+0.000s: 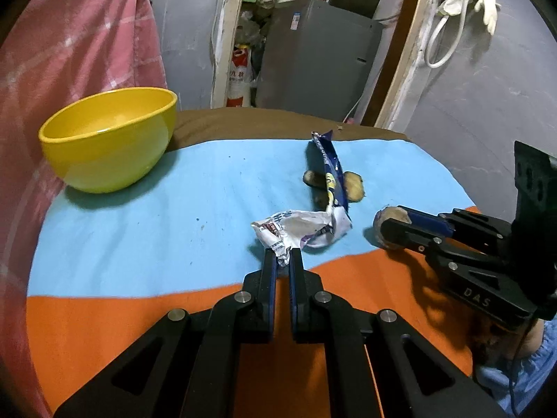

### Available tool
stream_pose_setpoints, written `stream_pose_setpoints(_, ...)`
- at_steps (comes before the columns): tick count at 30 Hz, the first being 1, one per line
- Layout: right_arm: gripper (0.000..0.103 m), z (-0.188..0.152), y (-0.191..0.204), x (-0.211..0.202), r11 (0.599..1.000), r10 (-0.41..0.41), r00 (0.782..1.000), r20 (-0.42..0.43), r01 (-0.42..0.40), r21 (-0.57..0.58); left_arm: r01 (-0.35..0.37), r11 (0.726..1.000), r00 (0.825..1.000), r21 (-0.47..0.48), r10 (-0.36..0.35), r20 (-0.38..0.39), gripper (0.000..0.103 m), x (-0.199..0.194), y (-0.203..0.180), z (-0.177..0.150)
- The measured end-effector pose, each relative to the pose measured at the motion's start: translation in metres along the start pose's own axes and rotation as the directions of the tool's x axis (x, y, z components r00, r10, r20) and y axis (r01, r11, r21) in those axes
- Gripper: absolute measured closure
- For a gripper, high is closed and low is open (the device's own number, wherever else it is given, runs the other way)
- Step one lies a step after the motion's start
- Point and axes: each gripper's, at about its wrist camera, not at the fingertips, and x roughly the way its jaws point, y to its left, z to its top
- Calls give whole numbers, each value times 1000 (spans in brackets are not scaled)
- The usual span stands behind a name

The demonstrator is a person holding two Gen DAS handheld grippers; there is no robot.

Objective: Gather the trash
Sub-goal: 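Grasp the white wrapper with the left tool while the right tool grasps the tan scrap, then lift both items over the blue basin and open both tools to drop them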

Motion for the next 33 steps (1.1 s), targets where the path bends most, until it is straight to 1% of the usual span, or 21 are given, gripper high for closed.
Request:
stream_pose_setpoints(3,86,-5,0,-12,1000,-17,999,42,17,-1,-10,1000,999,2,10,34,98,-11,-6,-5)
stream_pose_setpoints(6,86,-7,-2,-27,999,-48,993,111,46,20,-34,999,995,14,33,99,98,-25,-16,-9)
stream_pose_setpoints(10,86,-7,-4,-50,995,-94,971,221,86,47,-67,997,983,33,60,172,98,-37,-33,-11)
stream_pose_setpoints(13,86,-5,-7,-68,991,-131,947,294,120,53,-64,997,972,31,56,230,98,-43,-46,-6)
stream_pose_setpoints(17,86,-5,-9,-94,983,-181,900,396,171,61,-63,997,945,41,47,325,98,-49,-66,1)
stream_pose_setpoints(19,86,-4,-10,-101,979,-202,882,426,190,69,-64,996,930,56,39,366,98,-51,-79,3)
stream_pose_setpoints(21,86,-4,-13,-111,973,-229,857,461,213,87,-60,995,917,74,25,398,98,-54,-90,5)
stream_pose_setpoints(22,86,-5,-15,-115,971,-237,850,471,219,94,-58,995,913,81,19,408,98,-55,-94,7)
stream_pose_setpoints(23,86,-6,-18,-120,968,-251,838,485,228,107,-54,994,909,92,11,416,98,-55,-99,9)
stream_pose_setpoints(25,86,-7,-23,-126,963,-269,825,497,240,123,-42,993,906,110,-9,423,98,-55,-108,12)
stream_pose_setpoints(26,86,-9,-27,-130,959,-283,816,504,249,136,-35,993,906,115,-17,424,98,-55,-111,13)
stream_pose_setpoints(29,86,-14,-34,-140,949,-315,799,512,271,162,-11,992,905,127,-44,423,98,-49,-121,18)
stream_pose_setpoints(33,86,-23,-47,-155,925,-380,766,518,320,206,25,989,907,148,-84,412,98,-43,-143,22)
